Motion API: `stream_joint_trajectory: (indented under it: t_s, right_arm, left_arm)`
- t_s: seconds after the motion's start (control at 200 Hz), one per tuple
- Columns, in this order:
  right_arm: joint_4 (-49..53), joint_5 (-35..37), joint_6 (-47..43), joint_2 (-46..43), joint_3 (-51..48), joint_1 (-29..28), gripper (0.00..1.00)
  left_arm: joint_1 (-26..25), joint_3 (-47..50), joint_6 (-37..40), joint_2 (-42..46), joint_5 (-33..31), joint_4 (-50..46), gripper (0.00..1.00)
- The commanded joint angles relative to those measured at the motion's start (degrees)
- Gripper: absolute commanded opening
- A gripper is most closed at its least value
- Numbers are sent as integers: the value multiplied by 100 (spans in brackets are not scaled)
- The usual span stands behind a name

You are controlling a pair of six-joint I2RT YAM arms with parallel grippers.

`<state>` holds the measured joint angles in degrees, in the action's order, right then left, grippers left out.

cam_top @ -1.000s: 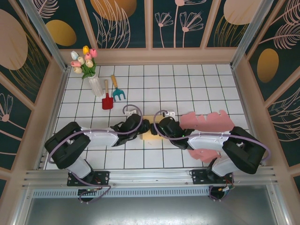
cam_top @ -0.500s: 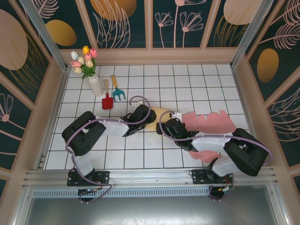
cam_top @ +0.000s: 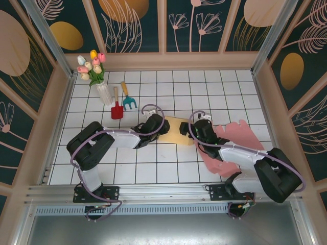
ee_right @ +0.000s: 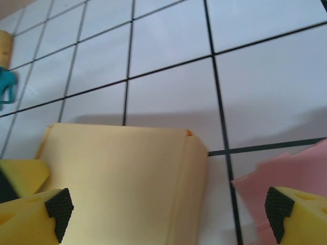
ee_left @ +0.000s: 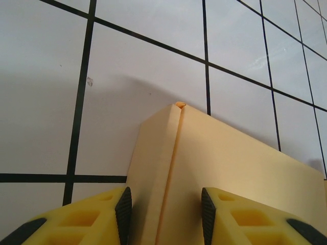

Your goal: Fold the paper box

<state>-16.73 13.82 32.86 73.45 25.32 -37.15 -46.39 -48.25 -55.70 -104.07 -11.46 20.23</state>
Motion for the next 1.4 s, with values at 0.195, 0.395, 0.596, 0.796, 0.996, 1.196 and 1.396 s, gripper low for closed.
stream_joint_trajectory:
  t_s: [0.195, 0.395, 0.596, 0.796, 0.996, 1.196, 1.396]
  right_arm:
    - [-436, -425, -282, 630, 269, 49, 88]
    - [-480, -493, -351, 948, 389, 18, 71]
    - [-488, -316, -275, 1114, 499, -224, 60]
    - [-568, -106, -66, 1276, 483, -387, 52]
    - [-726, 6, 75, 1369, 369, -551, 51]
    - [-852, 22, 106, 1399, 267, -618, 51]
    - [-892, 41, 115, 1426, 233, -618, 51]
  left_arm:
    - [60, 1, 153, -122, -92, -906, 42]
    - [52, -24, 200, 78, -317, -1093, 43]
    - [56, -44, 200, 329, -480, -1288, 45]
    - [54, 83, -6, 831, -418, -1514, 50]
    - [38, 517, -910, 1525, -133, -1682, 54]
    - [21, 352, -1791, 1750, 188, -2375, 55]
    - [-100, 57, -2286, 1559, -9, -3078, 56]
